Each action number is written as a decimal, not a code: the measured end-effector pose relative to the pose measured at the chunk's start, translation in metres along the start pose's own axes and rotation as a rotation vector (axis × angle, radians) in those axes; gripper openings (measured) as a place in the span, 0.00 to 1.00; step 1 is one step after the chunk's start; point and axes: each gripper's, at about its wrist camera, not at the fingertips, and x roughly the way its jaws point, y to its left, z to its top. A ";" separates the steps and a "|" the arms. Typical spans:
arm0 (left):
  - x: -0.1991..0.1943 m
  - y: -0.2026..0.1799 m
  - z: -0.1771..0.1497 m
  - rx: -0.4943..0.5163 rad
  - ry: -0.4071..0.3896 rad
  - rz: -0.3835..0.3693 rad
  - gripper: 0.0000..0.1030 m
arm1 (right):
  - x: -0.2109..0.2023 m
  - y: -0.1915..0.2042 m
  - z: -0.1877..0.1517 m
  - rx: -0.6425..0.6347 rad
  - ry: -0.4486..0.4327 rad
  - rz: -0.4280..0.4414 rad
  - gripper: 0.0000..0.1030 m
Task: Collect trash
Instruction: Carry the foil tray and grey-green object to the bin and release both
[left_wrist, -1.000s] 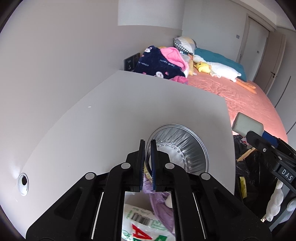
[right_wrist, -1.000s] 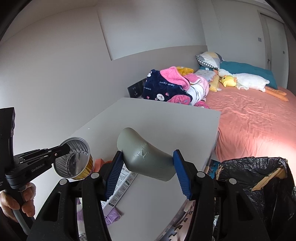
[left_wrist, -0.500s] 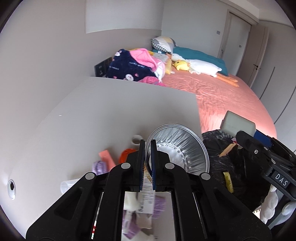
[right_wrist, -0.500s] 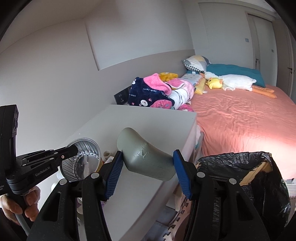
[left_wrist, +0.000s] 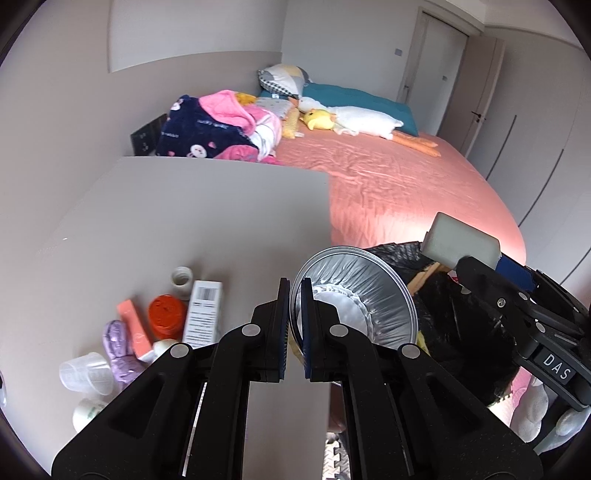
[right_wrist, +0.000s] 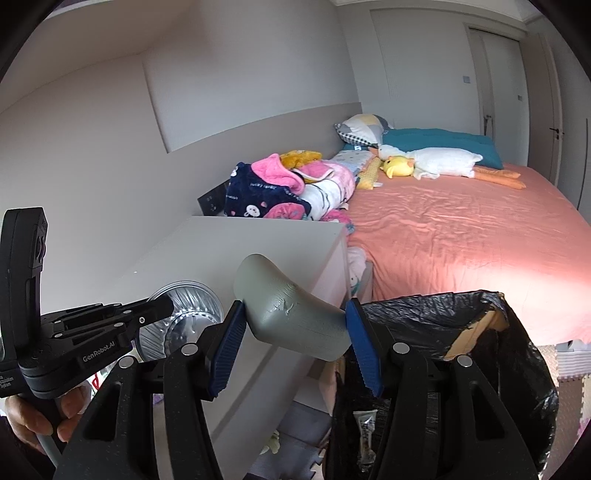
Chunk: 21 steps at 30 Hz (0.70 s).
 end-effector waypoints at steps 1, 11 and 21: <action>0.001 -0.004 0.000 0.005 0.002 -0.006 0.05 | -0.002 -0.004 -0.001 0.005 -0.001 -0.006 0.55; 0.013 -0.039 0.001 0.057 0.028 -0.059 0.05 | -0.014 -0.038 -0.009 0.052 -0.004 -0.064 0.55; 0.025 -0.082 -0.001 0.133 0.063 -0.135 0.05 | -0.029 -0.073 -0.014 0.117 -0.021 -0.128 0.56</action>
